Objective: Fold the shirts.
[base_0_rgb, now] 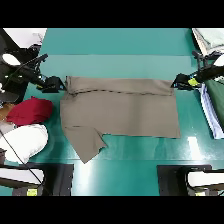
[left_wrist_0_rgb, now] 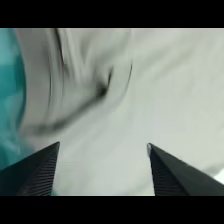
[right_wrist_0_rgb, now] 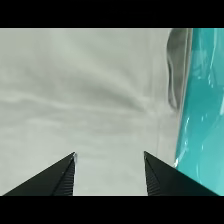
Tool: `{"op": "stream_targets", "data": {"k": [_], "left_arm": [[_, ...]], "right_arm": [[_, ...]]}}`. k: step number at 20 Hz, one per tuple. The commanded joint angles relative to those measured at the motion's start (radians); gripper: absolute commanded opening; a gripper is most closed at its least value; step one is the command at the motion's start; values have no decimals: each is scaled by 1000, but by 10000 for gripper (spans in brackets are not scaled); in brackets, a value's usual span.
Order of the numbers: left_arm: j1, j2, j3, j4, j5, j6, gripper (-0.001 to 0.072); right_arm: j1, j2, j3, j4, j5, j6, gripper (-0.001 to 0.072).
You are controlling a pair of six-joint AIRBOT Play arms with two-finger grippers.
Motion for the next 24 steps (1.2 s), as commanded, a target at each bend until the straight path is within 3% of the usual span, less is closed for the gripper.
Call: {"op": "stream_targets", "data": {"k": [1, 6, 10, 21, 24], "left_arm": [[7, 185, -205, 31, -37, -34, 644], [7, 491, -645, 31, -14, -83, 645], [7, 609, -857, 5, -8, -103, 645], [5, 618, -1004, -143, 174, -71, 645], [-80, 616, -1012, -151, 241, -66, 613]], "right_arm": [[-37, 79, 3, 10, 93, 0, 433], [-46, 182, 3, 9, 191, -39, 433], [-46, 224, 3, 10, 186, -45, 434], [-45, 225, 3, 10, 186, -45, 433], [-46, 225, 3, 10, 187, -45, 434]]}}
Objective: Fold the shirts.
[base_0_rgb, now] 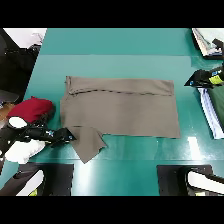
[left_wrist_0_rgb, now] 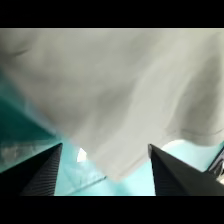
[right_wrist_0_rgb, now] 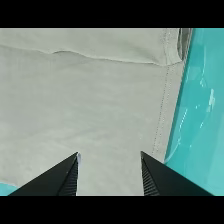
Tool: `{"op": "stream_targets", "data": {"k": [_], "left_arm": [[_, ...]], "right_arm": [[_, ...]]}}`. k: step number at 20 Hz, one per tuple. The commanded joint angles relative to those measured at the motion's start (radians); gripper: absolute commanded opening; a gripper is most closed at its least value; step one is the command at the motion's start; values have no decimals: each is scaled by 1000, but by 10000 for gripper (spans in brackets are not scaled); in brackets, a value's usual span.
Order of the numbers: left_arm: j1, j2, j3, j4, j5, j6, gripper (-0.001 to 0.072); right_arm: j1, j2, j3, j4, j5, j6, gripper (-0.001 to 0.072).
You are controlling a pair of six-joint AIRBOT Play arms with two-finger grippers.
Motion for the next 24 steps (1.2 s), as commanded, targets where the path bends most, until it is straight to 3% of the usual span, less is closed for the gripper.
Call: {"op": "stream_targets", "data": {"k": [1, 4, 8, 11, 17, 24], "left_arm": [[-92, -2, -14, -25, 100, 12, 443], [-148, -2, -13, -45, 125, 0, 36], [-148, 4, 34, -60, 55, -3, 26], [-148, 4, 102, -60, -3, 23, 26], [-148, 3, 159, -79, 18, 23, 26], [-148, 3, 159, -79, 8, 23, 26]], "right_arm": [[0, 1, 1, 0, 3, 1, 434], [-6, 1, 1, -2, 31, 0, 434], [-68, 35, -74, -2, 105, -16, 434], [-177, 144, -342, -2, 68, -62, 434], [-426, 236, -854, 26, -93, -172, 433], [-376, 132, -932, 133, -187, -228, 430]]}}
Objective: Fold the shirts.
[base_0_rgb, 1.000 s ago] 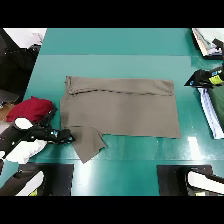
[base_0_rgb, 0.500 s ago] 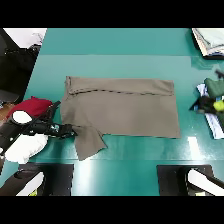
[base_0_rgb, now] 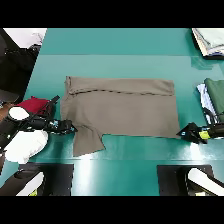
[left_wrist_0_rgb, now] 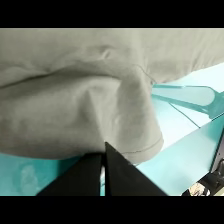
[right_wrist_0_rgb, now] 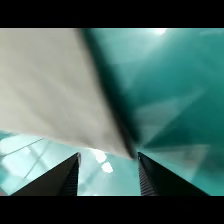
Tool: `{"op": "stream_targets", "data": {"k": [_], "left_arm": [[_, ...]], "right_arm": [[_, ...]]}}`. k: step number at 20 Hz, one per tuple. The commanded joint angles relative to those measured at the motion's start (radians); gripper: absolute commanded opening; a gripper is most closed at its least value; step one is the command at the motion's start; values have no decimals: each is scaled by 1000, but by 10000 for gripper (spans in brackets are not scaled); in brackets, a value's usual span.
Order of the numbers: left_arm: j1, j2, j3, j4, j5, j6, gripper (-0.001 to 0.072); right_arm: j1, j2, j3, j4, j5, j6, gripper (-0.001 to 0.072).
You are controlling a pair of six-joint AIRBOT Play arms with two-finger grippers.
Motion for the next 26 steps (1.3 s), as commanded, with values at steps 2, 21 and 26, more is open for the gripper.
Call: {"op": "stream_targets", "data": {"k": [2, 21, 26], "left_arm": [[-1, 1, 2, -2, -4, 1, 27], [-1, 381, 48, 56, -308, -216, 25], [-1, 161, 210, 42, -98, -122, 25]], "right_arm": [[66, -30, -32, 14, -89, -23, 333], [87, 532, 48, -227, 194, 41, 13], [94, 364, 104, -32, 71, 40, 13]]}}
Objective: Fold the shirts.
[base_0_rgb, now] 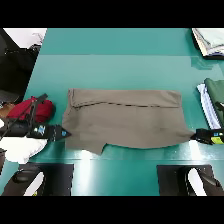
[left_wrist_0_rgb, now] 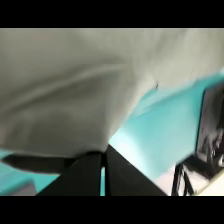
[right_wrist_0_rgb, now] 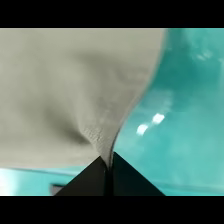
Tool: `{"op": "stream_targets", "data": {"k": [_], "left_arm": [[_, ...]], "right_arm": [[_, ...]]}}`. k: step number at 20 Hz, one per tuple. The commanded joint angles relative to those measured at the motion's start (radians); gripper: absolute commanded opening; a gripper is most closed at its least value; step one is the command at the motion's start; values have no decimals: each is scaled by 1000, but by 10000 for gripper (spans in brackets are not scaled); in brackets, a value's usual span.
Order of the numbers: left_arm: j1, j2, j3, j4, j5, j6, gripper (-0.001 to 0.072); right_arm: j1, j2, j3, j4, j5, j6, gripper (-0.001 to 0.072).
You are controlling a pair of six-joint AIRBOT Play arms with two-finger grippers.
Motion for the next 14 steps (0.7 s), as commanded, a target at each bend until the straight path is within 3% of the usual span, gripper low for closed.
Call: {"op": "stream_targets", "data": {"k": [1, 9, 12, 14], "left_arm": [[0, -152, 112, -18, 144, 69, 26], [0, -571, 361, -60, 401, 95, 26], [0, -671, 423, -66, 490, 103, 26], [0, -723, 446, -94, 523, 153, 26]], "right_arm": [[18, -110, 75, 129, -98, 3, 13], [166, -483, 416, 129, -284, 47, 13], [167, -608, 521, 131, -280, 50, 13], [167, -679, 570, 131, -275, 61, 14]]}}
